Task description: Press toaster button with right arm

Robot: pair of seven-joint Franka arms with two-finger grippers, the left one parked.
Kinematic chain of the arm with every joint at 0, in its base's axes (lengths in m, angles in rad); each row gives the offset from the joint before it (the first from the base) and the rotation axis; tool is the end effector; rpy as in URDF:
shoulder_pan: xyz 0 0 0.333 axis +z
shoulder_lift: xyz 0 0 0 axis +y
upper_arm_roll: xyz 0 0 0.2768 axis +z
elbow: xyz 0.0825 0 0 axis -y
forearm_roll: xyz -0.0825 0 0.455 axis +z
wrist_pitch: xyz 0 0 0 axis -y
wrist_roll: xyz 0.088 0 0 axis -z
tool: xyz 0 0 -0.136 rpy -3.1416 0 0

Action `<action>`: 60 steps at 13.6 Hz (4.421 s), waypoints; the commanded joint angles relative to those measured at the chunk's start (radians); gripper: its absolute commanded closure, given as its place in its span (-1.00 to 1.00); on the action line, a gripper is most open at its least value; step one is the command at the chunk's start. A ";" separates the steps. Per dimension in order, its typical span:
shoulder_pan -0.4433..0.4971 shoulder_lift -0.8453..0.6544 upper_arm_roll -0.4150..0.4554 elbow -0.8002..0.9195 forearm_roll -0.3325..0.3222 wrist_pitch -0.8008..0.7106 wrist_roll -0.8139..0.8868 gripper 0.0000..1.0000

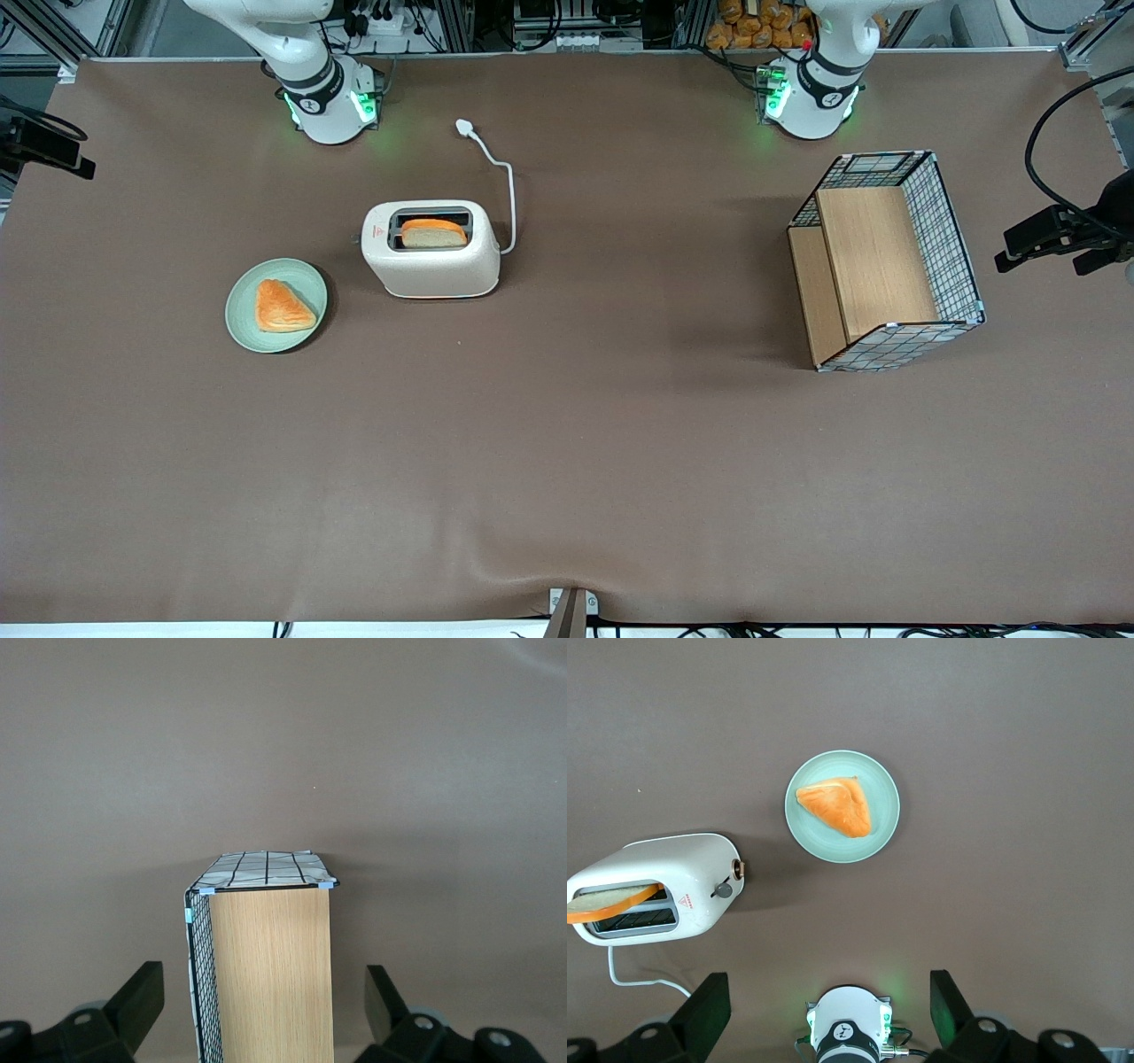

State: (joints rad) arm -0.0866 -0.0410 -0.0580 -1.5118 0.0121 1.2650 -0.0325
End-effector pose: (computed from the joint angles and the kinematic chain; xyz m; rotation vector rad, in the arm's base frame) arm 0.5681 -0.0814 0.5893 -3.0885 0.1690 0.3163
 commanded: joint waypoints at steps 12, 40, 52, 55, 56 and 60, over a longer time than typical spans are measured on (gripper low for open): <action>0.010 0.202 0.009 -0.254 0.235 -0.018 -0.001 -0.66; -0.168 0.386 0.009 -0.714 0.750 0.212 -0.040 0.93; -0.074 0.372 0.007 -0.705 0.828 0.204 -0.040 0.94; -0.061 0.377 0.007 -0.705 0.828 0.209 -0.040 0.94; -0.061 0.379 0.006 -0.705 0.828 0.214 -0.040 0.94; -0.058 0.398 0.007 -0.706 0.828 0.241 -0.040 0.93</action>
State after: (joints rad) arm -0.1526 0.3522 -0.0477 -2.2106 0.8201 1.4922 -0.0700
